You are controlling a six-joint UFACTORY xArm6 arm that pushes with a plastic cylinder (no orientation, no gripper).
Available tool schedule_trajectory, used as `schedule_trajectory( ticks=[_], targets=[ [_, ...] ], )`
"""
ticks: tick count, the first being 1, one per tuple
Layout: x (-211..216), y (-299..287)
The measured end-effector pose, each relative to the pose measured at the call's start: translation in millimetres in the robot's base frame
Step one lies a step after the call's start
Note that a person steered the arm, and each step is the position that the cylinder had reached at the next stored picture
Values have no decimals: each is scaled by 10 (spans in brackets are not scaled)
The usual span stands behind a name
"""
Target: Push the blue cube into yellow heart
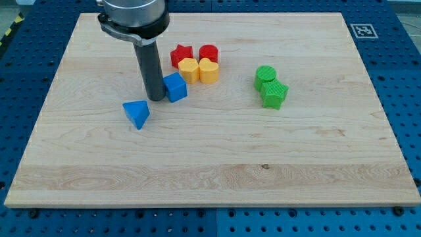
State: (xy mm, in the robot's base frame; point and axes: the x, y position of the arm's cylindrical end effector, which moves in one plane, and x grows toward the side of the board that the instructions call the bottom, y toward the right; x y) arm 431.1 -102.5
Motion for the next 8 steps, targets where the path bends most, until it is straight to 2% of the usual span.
schedule_trajectory(
  ticks=[6, 8],
  targets=[
    [-99, 245],
    [153, 245]
  ],
)
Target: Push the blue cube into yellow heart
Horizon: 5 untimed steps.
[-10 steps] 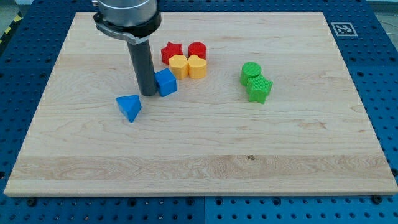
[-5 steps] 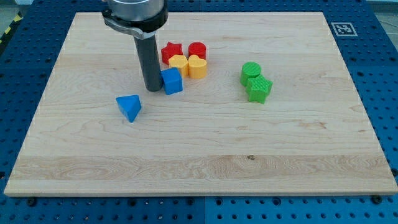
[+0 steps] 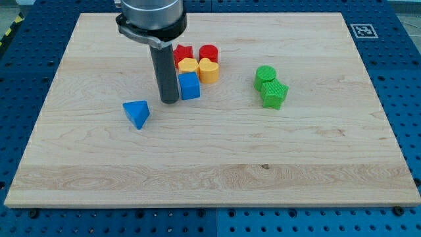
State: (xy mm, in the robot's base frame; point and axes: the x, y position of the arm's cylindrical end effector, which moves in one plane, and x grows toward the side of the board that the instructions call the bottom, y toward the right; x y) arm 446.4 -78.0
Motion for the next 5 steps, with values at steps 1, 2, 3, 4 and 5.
schedule_trajectory(
  ticks=[1, 2, 3, 4, 5],
  targets=[
    [35, 5],
    [35, 49],
    [16, 281],
    [-31, 375],
    [-32, 375]
  ],
)
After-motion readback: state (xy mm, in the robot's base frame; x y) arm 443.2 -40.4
